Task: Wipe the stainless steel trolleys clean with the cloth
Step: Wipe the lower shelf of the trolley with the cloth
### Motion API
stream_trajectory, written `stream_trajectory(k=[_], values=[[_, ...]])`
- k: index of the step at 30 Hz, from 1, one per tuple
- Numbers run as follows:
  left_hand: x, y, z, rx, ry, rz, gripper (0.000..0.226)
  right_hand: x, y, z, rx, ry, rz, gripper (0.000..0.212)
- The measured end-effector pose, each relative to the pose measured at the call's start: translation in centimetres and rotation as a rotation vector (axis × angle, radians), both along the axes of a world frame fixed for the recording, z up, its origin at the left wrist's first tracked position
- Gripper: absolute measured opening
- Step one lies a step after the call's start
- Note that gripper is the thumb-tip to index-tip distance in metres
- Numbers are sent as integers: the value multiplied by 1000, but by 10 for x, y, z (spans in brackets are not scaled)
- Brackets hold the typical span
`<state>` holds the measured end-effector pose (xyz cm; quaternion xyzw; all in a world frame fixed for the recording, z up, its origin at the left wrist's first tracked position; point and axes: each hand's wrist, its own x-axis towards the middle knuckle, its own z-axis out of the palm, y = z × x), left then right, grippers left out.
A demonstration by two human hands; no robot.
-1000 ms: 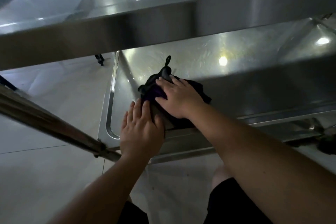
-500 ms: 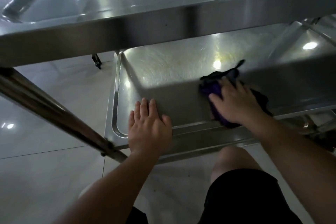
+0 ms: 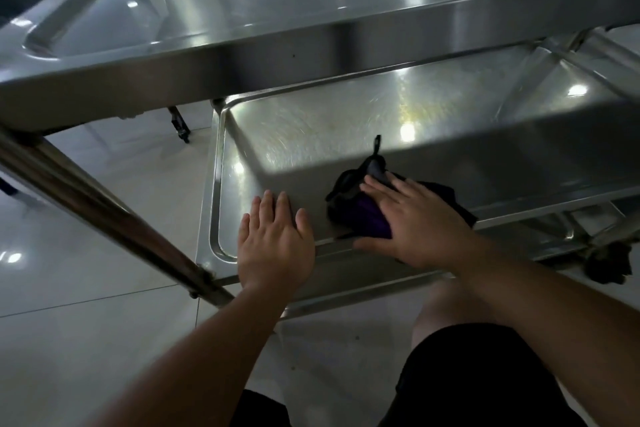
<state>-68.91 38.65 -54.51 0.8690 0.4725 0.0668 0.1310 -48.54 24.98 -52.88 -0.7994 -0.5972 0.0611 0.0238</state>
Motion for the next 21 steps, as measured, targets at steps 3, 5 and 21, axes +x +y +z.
stream_trajectory(k=[3,5,21], values=[[1,0,0,-3,-3,3,71,36,-26,2,17,-26,-90,107],[1,0,0,-3,-4,4,70,57,-42,2,42,-39,-197,95],[2,1,-5,-14,40,-1,72,-3,-20,-4,-174,51,-50,134]])
